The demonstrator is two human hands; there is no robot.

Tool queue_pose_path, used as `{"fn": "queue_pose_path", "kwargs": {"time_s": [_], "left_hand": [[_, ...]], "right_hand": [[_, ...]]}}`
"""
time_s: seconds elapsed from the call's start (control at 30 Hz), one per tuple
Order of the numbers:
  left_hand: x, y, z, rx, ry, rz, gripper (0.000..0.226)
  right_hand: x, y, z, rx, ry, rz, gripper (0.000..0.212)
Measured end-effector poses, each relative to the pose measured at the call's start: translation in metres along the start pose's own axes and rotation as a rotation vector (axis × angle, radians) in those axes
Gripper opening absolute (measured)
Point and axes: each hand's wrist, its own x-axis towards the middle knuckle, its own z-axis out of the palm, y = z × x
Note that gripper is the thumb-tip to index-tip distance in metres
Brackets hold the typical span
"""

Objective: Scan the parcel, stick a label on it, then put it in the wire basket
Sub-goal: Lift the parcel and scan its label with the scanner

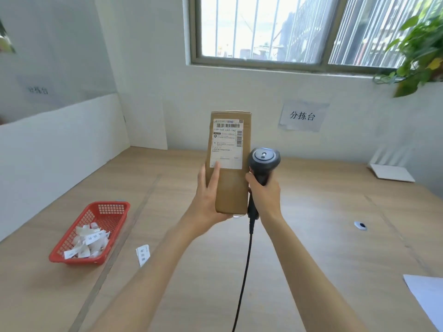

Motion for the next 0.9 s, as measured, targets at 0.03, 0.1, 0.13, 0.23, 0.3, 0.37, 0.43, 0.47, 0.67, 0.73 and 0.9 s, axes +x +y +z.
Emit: {"fn": "queue_pose_path", "kwargs": {"time_s": [0.03, 0.1, 0.13, 0.23, 0.3, 0.37, 0.43, 0.47, 0.67, 0.73, 0.9], "left_hand": [[0.003, 0.006, -0.004, 0.002, 0.022, 0.025, 0.130], [0.008, 0.016, -0.012, 0.013, 0.068, 0.080, 0.128], [0.010, 0.020, -0.016, 0.021, 0.090, 0.106, 0.128], [0.015, 0.031, -0.024, 0.034, 0.158, 0.181, 0.128], [0.018, 0.035, -0.028, 0.042, 0.197, 0.220, 0.128], [0.021, 0.040, -0.032, 0.059, 0.216, 0.241, 0.129], [0.023, 0.043, -0.036, 0.075, 0.229, 0.263, 0.130], [0.024, 0.044, -0.038, 0.084, 0.233, 0.273, 0.130], [0.031, 0.051, -0.046, 0.108, 0.262, 0.308, 0.130], [0.033, 0.055, -0.047, 0.108, 0.268, 0.315, 0.130], [0.035, 0.062, -0.050, 0.100, 0.276, 0.341, 0.129]], "right_hand": [[0.001, -0.009, -0.001, 0.004, -0.006, -0.024, 0.019], [0.002, -0.025, -0.003, 0.009, -0.016, -0.070, 0.017], [0.003, -0.033, -0.004, 0.010, -0.019, -0.091, 0.019], [0.002, -0.051, -0.007, 0.006, -0.018, -0.136, 0.020], [0.002, -0.061, -0.008, -0.002, -0.004, -0.163, 0.012], [0.003, -0.069, -0.009, -0.008, -0.001, -0.186, 0.010], [0.003, -0.075, -0.010, -0.013, 0.001, -0.206, 0.012], [0.003, -0.079, -0.011, -0.015, 0.000, -0.214, 0.015], [-0.002, -0.098, -0.014, -0.010, 0.015, -0.256, 0.017], [-0.003, -0.103, -0.016, -0.014, 0.025, -0.257, 0.018], [-0.006, -0.114, -0.021, -0.047, 0.056, -0.272, 0.036]]}}
